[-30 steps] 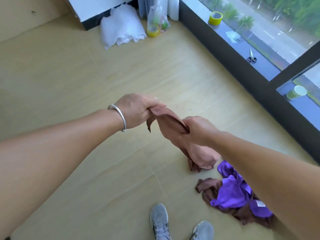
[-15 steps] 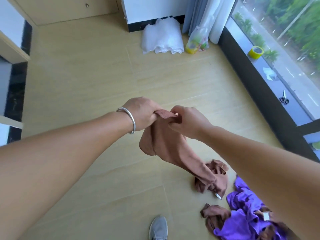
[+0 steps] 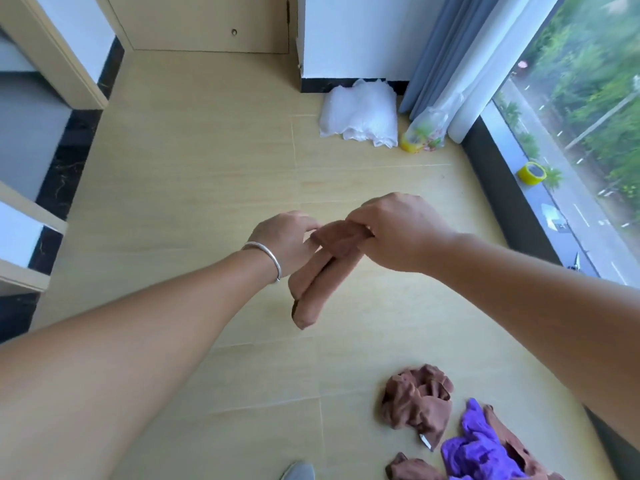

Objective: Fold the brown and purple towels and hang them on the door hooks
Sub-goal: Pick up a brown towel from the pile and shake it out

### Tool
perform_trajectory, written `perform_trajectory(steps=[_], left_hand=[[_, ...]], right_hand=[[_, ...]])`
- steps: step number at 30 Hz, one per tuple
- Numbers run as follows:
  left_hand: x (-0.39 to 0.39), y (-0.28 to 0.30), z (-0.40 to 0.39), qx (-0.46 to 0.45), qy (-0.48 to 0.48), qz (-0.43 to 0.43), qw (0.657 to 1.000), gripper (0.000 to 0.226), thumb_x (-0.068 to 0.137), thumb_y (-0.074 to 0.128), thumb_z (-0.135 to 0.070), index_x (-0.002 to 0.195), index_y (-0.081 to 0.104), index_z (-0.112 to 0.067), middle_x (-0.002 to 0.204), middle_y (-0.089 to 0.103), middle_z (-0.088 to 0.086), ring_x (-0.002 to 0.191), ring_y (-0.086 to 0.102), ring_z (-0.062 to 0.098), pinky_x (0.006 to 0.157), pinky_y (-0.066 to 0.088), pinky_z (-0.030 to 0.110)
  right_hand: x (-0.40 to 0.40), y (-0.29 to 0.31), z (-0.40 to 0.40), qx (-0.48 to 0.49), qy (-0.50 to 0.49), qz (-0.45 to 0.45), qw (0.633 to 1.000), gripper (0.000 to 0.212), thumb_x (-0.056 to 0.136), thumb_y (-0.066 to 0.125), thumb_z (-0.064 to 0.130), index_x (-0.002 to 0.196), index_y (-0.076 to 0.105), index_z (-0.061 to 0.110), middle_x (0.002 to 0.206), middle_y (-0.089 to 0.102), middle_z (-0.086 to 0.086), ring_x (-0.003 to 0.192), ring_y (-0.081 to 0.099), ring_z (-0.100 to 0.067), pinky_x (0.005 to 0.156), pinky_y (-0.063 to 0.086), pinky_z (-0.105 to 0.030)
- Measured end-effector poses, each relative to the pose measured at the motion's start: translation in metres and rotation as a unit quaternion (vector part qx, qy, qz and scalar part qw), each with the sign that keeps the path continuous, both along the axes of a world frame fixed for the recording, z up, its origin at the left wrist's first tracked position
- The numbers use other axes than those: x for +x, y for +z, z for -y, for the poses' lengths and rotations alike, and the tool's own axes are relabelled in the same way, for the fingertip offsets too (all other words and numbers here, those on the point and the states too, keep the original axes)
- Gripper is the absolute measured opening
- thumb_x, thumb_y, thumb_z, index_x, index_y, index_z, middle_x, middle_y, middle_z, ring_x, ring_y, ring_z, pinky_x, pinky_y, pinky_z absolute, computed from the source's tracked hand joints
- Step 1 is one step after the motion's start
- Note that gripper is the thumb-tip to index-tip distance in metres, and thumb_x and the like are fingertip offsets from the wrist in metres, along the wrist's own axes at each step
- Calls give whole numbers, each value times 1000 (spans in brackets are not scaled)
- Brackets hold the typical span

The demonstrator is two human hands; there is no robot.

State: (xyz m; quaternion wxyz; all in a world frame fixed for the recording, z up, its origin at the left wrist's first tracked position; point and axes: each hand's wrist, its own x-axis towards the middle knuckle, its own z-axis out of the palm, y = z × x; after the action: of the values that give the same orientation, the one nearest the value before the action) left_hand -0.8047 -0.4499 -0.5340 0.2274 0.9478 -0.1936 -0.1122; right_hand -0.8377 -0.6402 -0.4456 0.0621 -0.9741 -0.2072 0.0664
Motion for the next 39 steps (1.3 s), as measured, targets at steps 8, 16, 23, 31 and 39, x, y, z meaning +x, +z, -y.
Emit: perform_trajectory(steps=[8,16,23,31,39], left_hand=[[-22,-20,5,-86,-15,67,994,44,75,70,-24,119,67,-28,121,61,-3,115,53,19,91,45,30],[-73,-46,19,13,24,34,999,26,86,50,-10,88,65,-30,89,56,-8,94,53,18,71,40,30],[-149,-61,-57,201,34,-40,978,16,87,51,-21,87,66,-27,88,63,-8,91,59,22,66,35,29],[-209,-117,-105,260,74,-113,956,27,96,41,-29,96,67,-28,94,67,-6,92,59,24,65,35,30],[-141,-123,-137,187,233,-46,953,22,94,51,-22,100,72,-23,99,69,13,89,62,35,65,41,32]], right_hand=[[-51,37,28,176,76,-34,981,34,74,44,9,96,69,18,84,67,10,78,61,-15,67,49,-35],[-104,36,70,58,9,42,997,46,75,42,16,112,60,36,81,71,6,75,65,-28,65,52,-35],[-162,-69,89,-33,-82,-57,994,29,81,46,14,104,55,28,94,67,7,85,60,-26,66,45,-32],[-206,-142,79,139,-153,44,977,43,80,38,35,101,72,20,91,73,-1,78,68,-29,63,53,-34],[-121,-166,57,84,-170,-14,982,33,91,42,25,97,74,22,104,70,4,108,57,-23,82,45,-32]])
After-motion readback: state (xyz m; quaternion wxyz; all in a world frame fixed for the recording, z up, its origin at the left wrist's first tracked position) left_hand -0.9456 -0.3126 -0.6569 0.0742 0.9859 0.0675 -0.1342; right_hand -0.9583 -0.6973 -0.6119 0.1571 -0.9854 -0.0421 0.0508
